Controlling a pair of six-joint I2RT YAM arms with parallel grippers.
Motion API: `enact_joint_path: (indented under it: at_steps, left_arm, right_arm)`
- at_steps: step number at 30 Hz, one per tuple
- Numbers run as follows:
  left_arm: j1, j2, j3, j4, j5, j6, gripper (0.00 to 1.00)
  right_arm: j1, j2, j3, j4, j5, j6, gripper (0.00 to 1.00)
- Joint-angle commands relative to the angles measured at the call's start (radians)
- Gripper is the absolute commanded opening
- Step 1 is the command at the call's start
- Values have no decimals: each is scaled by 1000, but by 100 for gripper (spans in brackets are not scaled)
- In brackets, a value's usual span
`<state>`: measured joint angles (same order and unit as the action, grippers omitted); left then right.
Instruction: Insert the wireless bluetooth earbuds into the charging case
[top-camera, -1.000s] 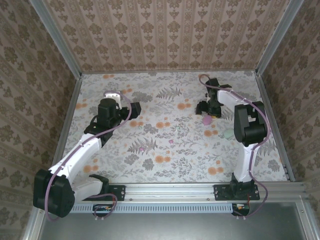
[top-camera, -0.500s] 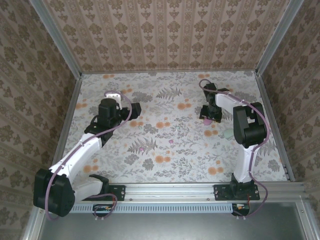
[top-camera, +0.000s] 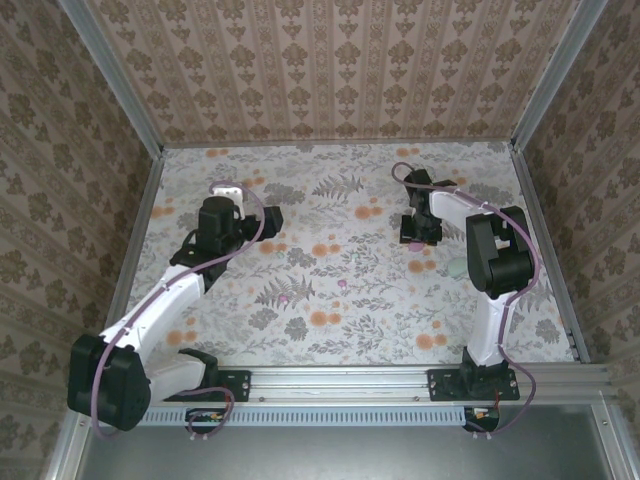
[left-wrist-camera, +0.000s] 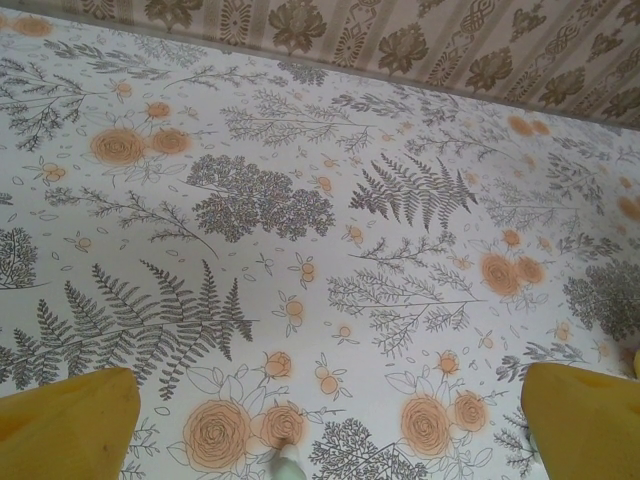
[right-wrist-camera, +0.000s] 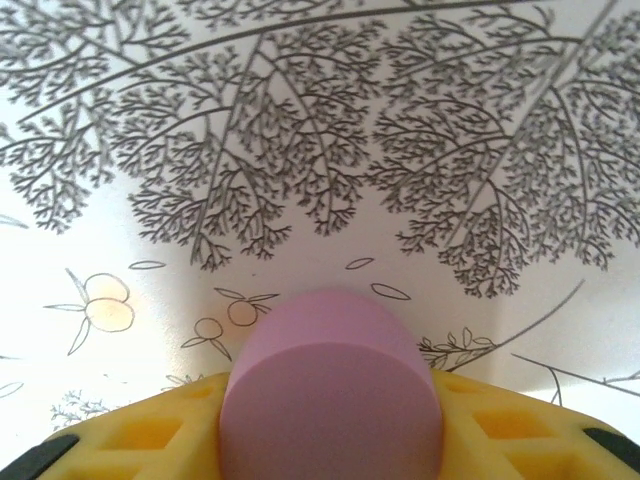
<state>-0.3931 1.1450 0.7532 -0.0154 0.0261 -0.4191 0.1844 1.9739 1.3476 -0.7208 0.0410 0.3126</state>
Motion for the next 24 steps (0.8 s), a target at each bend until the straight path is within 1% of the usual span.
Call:
enact_joint_path:
  at_steps: [1,7,10,14,19,24]
  left_arm:
    - [-6,5,25,0,-2,6,100]
    - [-7,6,25,-1,-15,9,100]
    - [-6,7,26,-3,-14,11,100]
    - [-6,7,29,-12,-15,14,100]
    - [-7,1,23,-14,-21,15,100]
    - [-7,7,24,-8,-19,9,100]
  right_arm:
    - [18,-42,-19,6,-48,-106,48]
    - [115,-86,-67,47,-106,-248,48]
    - [170,-79,-77,48,-66,-291,49]
    - [177,-52,-71,37,-32,-290,50]
    - [177,-89,-104,69,-16,-274,59]
    - [179,-125,-142,96,-43,-285,60]
